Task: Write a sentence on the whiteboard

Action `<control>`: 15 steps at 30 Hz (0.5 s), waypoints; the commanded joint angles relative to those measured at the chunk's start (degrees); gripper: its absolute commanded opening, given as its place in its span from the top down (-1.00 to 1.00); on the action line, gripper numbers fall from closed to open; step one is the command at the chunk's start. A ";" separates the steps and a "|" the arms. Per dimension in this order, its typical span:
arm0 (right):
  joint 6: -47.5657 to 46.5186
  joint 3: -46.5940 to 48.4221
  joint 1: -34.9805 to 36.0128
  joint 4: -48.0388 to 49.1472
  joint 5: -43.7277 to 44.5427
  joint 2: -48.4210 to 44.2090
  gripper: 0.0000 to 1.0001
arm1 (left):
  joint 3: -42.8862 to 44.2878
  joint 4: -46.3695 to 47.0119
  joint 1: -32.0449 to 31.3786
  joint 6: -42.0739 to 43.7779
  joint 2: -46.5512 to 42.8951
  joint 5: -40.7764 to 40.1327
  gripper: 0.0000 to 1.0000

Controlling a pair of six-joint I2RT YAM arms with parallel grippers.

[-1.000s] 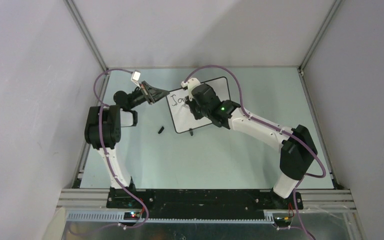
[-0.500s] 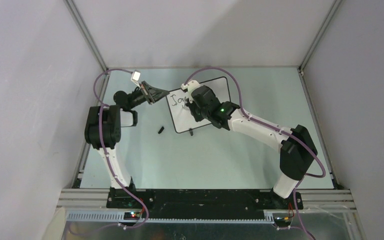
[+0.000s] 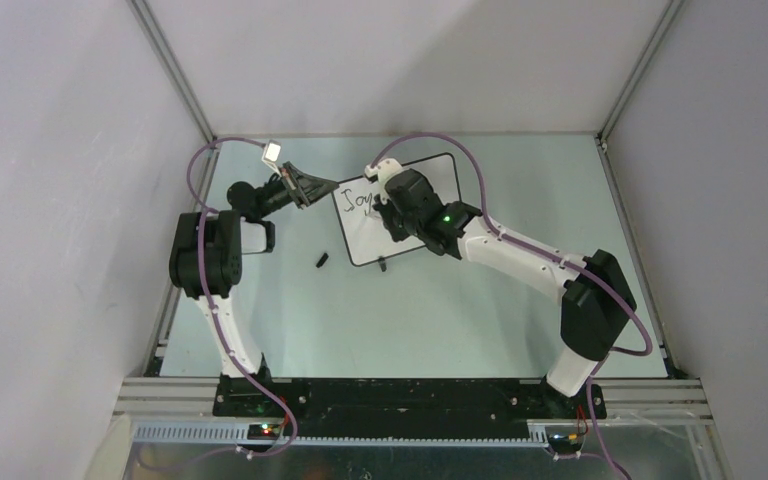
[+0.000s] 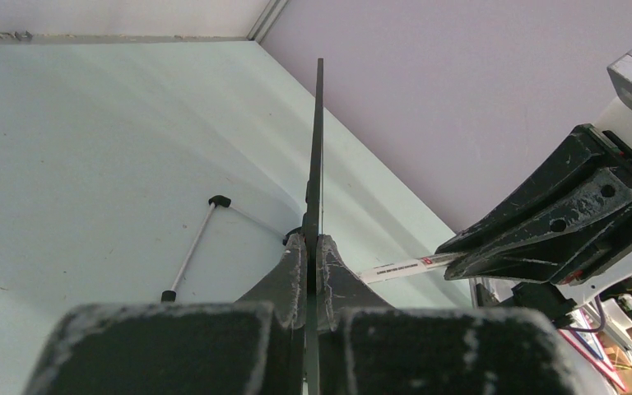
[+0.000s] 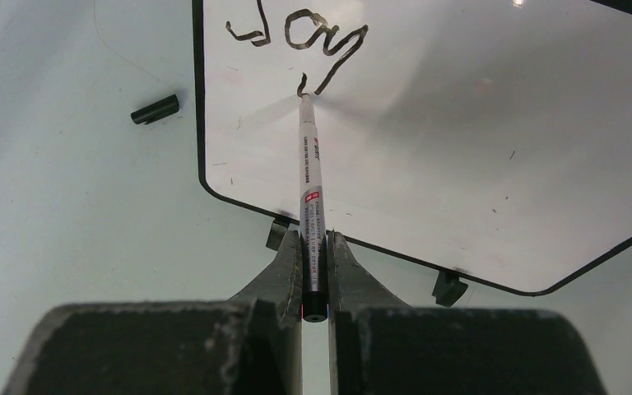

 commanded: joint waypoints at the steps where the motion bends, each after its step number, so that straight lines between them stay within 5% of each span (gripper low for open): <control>1: 0.30 0.25 -1.54 0.46 2.88 -1.41 1.00 | 1.04 4.27 0.08 -0.33 -0.77 1.52 1.00; 15: -0.38 3.10 -1.57 -0.31 2.88 -0.62 1.00 | 1.04 4.29 0.02 -0.34 -0.76 1.55 1.00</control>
